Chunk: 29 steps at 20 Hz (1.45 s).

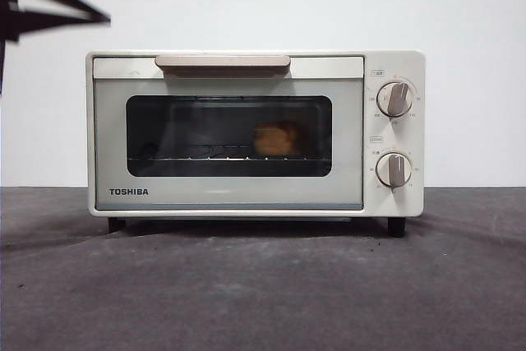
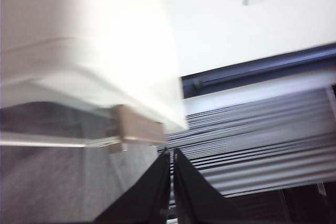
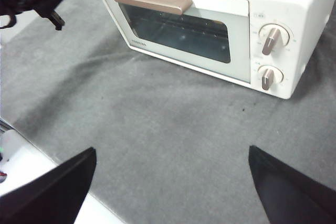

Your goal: The left arm flap open the oven, the right arm pick bread and place it into oven, the left arm flap close the oven

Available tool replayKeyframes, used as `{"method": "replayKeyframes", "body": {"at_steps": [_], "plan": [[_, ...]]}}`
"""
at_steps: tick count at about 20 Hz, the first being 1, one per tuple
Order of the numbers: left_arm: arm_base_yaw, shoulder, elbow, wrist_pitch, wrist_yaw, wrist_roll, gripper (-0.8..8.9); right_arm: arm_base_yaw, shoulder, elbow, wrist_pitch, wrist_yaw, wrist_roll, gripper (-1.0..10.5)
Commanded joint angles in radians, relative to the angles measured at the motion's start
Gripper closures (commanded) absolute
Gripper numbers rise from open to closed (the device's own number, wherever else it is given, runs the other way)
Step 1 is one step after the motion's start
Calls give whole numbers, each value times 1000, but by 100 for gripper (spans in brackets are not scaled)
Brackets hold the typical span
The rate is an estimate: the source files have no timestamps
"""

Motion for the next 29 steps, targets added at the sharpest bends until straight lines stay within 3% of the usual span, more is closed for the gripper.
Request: {"method": "replayKeyframes", "body": {"at_steps": [1,6,17,20,24,29], "plan": [[-1,-65,22,0,16,24,798,5,3,19,22,3,2,485],[-1,-215,23,-108,15,126,798,5,3,19,32,3,-23,485],[-1,-602,25,-679,-188,601,798,5,3,19,30,3,-87,485],[-1,-682,30,-790,-214,669,798,5,3,19,31,3,-104,485],[-2,-733,79,-958,-249,759,798,5,3,19,40,3,-129,485],[-2,-730,203,-1243,-345,984,798,5,3,19,53,2,-146,485]]}}
